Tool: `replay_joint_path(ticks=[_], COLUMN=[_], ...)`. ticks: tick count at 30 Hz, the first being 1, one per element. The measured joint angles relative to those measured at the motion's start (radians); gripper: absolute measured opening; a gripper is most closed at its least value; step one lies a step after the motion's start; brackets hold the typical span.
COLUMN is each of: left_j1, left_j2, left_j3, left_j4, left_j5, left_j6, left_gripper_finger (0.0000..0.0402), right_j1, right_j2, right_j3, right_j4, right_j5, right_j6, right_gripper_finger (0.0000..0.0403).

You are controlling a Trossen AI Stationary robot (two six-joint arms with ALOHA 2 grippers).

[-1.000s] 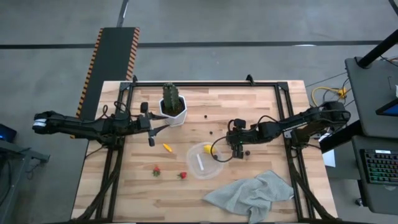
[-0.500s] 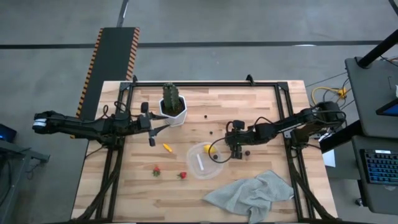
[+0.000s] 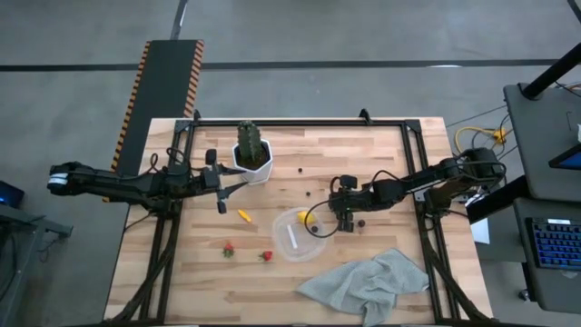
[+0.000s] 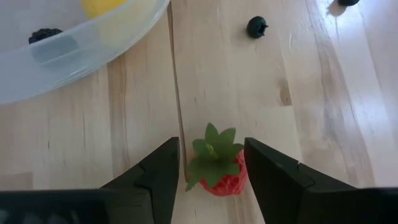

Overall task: Pick and placing Produce into tupperware
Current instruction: Put the top red strawberry into the transparent container

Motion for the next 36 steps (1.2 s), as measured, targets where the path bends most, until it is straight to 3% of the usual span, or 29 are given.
replay_joint_path(ticks=[31, 36], left_j1=[0.0, 0.0], left_j2=[0.0, 0.0], left_j3=[0.0, 0.0], left_j4=[0.0, 0.0], left_j5=[0.0, 0.0], left_j6=[0.0, 0.0], left_gripper_finger=[0.0135, 0.0135], right_j1=[0.0, 0.0], right_j2=[0.0, 0.0], right_j3=[0.0, 0.0], right_j4=[-0.008, -0.01], right_j5=[0.021, 0.027], right_j6=[-0.008, -0.008], right_gripper_finger=[0.0014, 0.0009])
